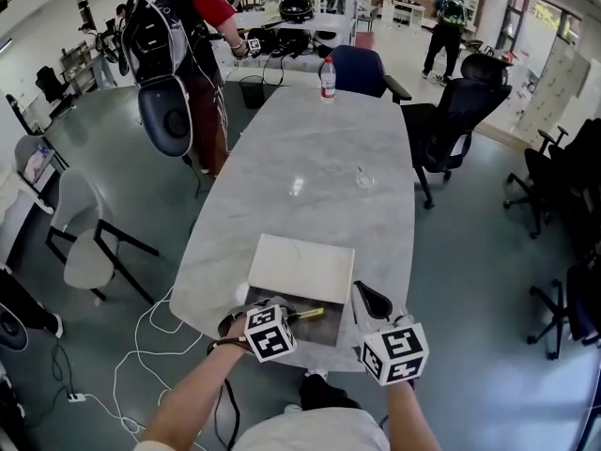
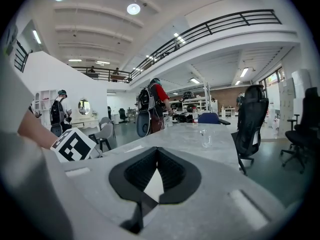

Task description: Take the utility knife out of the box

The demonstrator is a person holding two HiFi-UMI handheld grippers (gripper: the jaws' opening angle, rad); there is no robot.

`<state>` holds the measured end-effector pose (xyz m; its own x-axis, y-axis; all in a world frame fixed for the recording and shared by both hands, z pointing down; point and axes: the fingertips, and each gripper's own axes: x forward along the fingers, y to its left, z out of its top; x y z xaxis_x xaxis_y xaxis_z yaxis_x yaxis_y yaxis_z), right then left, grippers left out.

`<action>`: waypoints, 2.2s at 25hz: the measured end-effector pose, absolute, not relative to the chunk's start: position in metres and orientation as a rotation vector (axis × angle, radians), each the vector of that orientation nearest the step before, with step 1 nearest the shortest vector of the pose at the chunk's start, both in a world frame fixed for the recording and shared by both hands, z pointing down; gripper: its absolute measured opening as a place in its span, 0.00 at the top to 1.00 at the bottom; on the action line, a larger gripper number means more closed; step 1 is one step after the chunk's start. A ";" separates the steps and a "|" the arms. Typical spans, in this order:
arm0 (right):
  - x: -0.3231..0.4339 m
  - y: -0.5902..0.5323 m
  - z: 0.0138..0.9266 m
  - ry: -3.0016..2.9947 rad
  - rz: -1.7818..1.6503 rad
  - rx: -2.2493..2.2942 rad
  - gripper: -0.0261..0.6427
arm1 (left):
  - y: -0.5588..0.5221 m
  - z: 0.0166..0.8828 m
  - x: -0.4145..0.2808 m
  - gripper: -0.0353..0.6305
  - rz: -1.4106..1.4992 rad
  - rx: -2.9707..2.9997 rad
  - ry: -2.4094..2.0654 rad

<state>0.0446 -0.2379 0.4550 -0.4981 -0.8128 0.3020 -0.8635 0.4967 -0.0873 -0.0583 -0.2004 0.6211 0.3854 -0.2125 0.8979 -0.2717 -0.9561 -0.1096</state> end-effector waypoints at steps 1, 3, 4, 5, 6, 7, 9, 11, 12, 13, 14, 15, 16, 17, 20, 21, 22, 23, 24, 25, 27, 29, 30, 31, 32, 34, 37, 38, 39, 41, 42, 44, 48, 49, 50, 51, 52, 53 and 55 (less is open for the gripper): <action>0.044 -0.237 0.454 -2.522 0.334 1.434 0.95 | -0.200 0.618 -0.058 0.85 1.649 2.575 -0.456; 0.043 -0.234 0.453 -2.527 0.330 1.429 0.95 | -0.199 0.610 -0.060 0.86 1.643 2.589 -0.479; 0.042 -0.233 0.452 -2.530 0.328 1.426 0.95 | -0.199 0.607 -0.061 0.86 1.641 2.596 -0.493; 0.042 -0.232 0.452 -2.532 0.326 1.423 0.95 | -0.199 0.604 -0.062 0.85 1.638 2.603 -0.507; 0.041 -0.231 0.452 -2.534 0.323 1.421 0.95 | -0.199 0.601 -0.062 0.85 1.633 2.609 -0.520; 0.041 -0.230 0.451 -2.537 0.321 1.418 0.95 | -0.199 0.598 -0.063 0.86 1.627 2.615 -0.536; 0.039 -0.228 0.449 -2.543 0.318 1.410 0.95 | -0.199 0.588 -0.065 0.85 1.601 2.628 -0.578; 0.036 -0.225 0.447 -2.548 0.313 1.402 0.95 | -0.200 0.577 -0.068 0.86 1.559 2.641 -0.635; 0.034 -0.224 0.447 -2.551 0.310 1.397 0.95 | -0.200 0.571 -0.070 0.86 1.537 2.647 -0.665; 0.033 -0.222 0.446 -2.554 0.306 1.392 0.95 | -0.201 0.566 -0.072 0.85 1.518 2.653 -0.695; 0.032 -0.219 0.445 -2.557 0.303 1.388 0.95 | -0.201 0.561 -0.074 0.86 1.500 2.658 -0.724; 0.031 -0.217 0.445 -2.560 0.299 1.384 0.95 | -0.201 0.556 -0.077 0.86 1.484 2.662 -0.753; 0.029 -0.215 0.444 -2.563 0.295 1.380 0.95 | -0.201 0.552 -0.080 0.85 1.469 2.665 -0.782; 0.028 -0.213 0.443 -2.565 0.292 1.378 0.95 | -0.201 0.547 -0.083 0.86 1.452 2.666 -0.809; 0.025 -0.209 0.440 -2.571 0.280 1.371 0.95 | -0.202 0.534 -0.094 0.86 1.401 2.666 -0.891; 0.024 -0.208 0.439 -2.573 0.276 1.369 0.95 | -0.202 0.529 -0.097 0.86 1.383 2.665 -0.918; 0.023 -0.207 0.438 -2.575 0.271 1.367 0.95 | -0.203 0.525 -0.100 0.85 1.366 2.664 -0.945; 0.022 -0.205 0.437 -2.577 0.268 1.365 0.95 | -0.203 0.520 -0.104 0.85 1.349 2.663 -0.970; 0.020 -0.203 0.435 -2.579 0.264 1.362 0.95 | -0.202 0.516 -0.107 0.85 1.333 2.662 -0.994; 0.019 -0.201 0.434 -2.580 0.261 1.360 0.95 | -0.202 0.511 -0.110 0.86 1.315 2.661 -1.019; 0.018 -0.199 0.431 -2.585 0.254 1.357 0.95 | -0.202 0.502 -0.116 0.86 1.271 2.659 -1.076; 0.018 -0.196 0.428 -2.589 0.245 1.354 0.95 | -0.203 0.491 -0.122 0.86 1.212 2.655 -1.139; 0.017 -0.194 0.427 -2.591 0.241 1.354 0.95 | -0.202 0.486 -0.125 0.85 1.179 2.653 -1.171; 0.017 -0.192 0.427 -2.592 0.237 1.353 0.95 | -0.201 0.481 -0.129 0.85 1.147 2.652 -1.202; 0.016 -0.190 0.426 -2.592 0.234 1.352 0.95 | -0.200 0.476 -0.133 0.85 1.116 2.651 -1.232; 0.014 -0.186 0.423 -2.595 0.226 1.351 0.95 | -0.197 0.465 -0.140 0.85 1.057 2.649 -1.293; 0.011 -0.182 0.421 -2.600 0.214 1.345 0.95 | -0.195 0.452 -0.151 0.85 0.949 2.630 -1.376; 0.011 -0.180 0.421 -2.600 0.211 1.344 0.95 | -0.194 0.448 -0.154 0.85 0.911 2.623 -1.398; 0.011 -0.179 0.420 -2.601 0.208 1.343 0.95 | -0.192 0.444 -0.157 0.85 0.872 2.619 -1.418; 0.010 -0.176 0.419 -2.605 0.202 1.343 0.95 | -0.188 0.435 -0.162 0.85 0.793 2.614 -1.460; 0.009 -0.174 0.418 -2.607 0.199 1.341 0.95 | -0.186 0.431 -0.164 0.85 0.754 2.609 -1.484; 0.010 -0.170 0.416 -2.609 0.192 1.339 0.95 | -0.181 0.425 -0.171 0.85 0.669 2.590 -1.536; 0.009 -0.164 0.411 -2.614 0.179 1.342 0.95 | -0.172 0.409 -0.183 0.86 0.499 2.553 -1.631; 0.009 -0.163 0.409 -2.615 0.177 1.344 0.95 | -0.169 0.406 -0.185 0.85 0.470 2.546 -1.649; 0.010 -0.161 0.408 -2.617 0.176 1.346 0.95 | -0.166 0.404 -0.188 0.85 0.444 2.538 -1.666; 0.010 -0.159 0.408 -2.618 0.175 1.347 0.95 | -0.162 0.403 -0.190 0.85 0.419 2.529 -1.683; 0.011 -0.157 0.408 -2.619 0.173 1.349 0.95 | -0.159 0.402 -0.193 0.85 0.391 2.518 -1.700; 0.012 -0.154 0.408 -2.620 0.172 1.351 0.95 | -0.154 0.401 -0.195 0.85 0.362 2.506 -1.716; 0.014 -0.150 0.406 -2.626 0.167 1.355 0.95 | -0.146 0.399 -0.200 0.85 0.308 2.484 -1.746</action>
